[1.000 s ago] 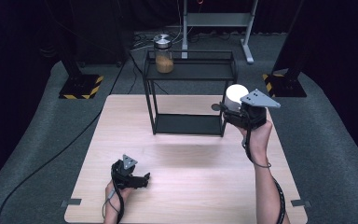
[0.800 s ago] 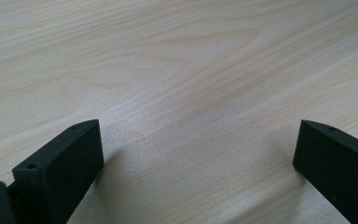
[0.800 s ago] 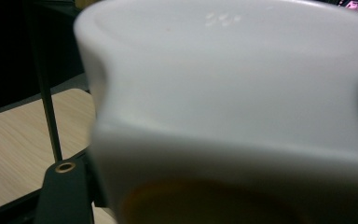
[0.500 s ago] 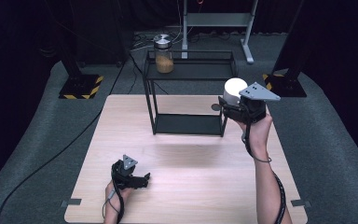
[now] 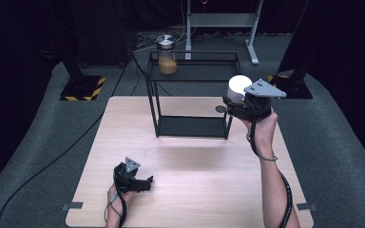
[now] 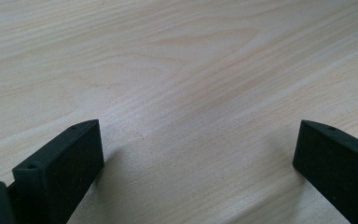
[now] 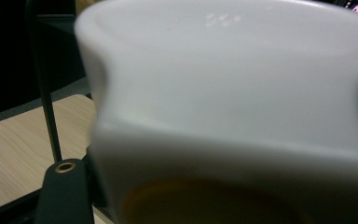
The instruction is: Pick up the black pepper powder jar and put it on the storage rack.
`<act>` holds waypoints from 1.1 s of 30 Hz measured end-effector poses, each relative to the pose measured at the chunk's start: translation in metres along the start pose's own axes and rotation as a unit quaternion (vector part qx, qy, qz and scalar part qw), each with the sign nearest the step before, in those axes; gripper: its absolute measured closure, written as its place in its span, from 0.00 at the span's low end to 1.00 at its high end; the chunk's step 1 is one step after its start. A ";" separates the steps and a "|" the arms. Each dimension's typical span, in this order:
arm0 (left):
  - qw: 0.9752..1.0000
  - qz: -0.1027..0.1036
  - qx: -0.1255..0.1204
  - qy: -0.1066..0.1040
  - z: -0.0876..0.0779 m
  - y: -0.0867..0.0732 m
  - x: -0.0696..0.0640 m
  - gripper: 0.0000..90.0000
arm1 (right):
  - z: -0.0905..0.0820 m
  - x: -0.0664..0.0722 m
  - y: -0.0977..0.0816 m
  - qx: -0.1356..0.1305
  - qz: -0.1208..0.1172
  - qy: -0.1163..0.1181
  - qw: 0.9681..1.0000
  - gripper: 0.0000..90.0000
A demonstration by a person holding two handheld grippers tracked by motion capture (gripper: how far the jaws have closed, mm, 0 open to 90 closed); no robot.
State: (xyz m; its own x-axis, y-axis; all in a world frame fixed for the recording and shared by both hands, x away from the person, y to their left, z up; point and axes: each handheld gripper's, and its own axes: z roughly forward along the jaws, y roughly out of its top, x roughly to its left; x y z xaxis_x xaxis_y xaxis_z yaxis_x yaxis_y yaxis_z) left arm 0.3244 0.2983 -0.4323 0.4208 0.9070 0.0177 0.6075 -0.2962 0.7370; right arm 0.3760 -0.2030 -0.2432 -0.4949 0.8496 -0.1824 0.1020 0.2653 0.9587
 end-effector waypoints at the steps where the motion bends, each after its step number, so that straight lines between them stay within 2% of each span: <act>1: 1.000 0.000 0.000 0.000 0.000 0.000 0.000 0.01 | 0.000 0.000 0.001 -0.001 -0.001 0.000 1.000 0.33; 18: 1.000 -0.001 0.000 -0.002 0.000 0.000 0.001 0.01 | 0.004 -0.002 0.025 -0.009 -0.013 0.006 1.000 0.33; 33: 1.000 0.000 0.000 -0.002 0.000 0.000 0.001 0.01 | 0.011 -0.012 0.045 -0.009 -0.005 0.019 1.000 0.33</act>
State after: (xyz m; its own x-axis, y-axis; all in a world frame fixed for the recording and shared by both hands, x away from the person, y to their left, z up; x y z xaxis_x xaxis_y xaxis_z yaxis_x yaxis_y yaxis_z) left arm 0.3250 0.2988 -0.4324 0.4237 0.9057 0.0139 0.6078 -0.2956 0.7370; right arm 0.3953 -0.1962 -0.2006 -0.5285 0.8286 -0.1847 0.0813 0.2660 0.9605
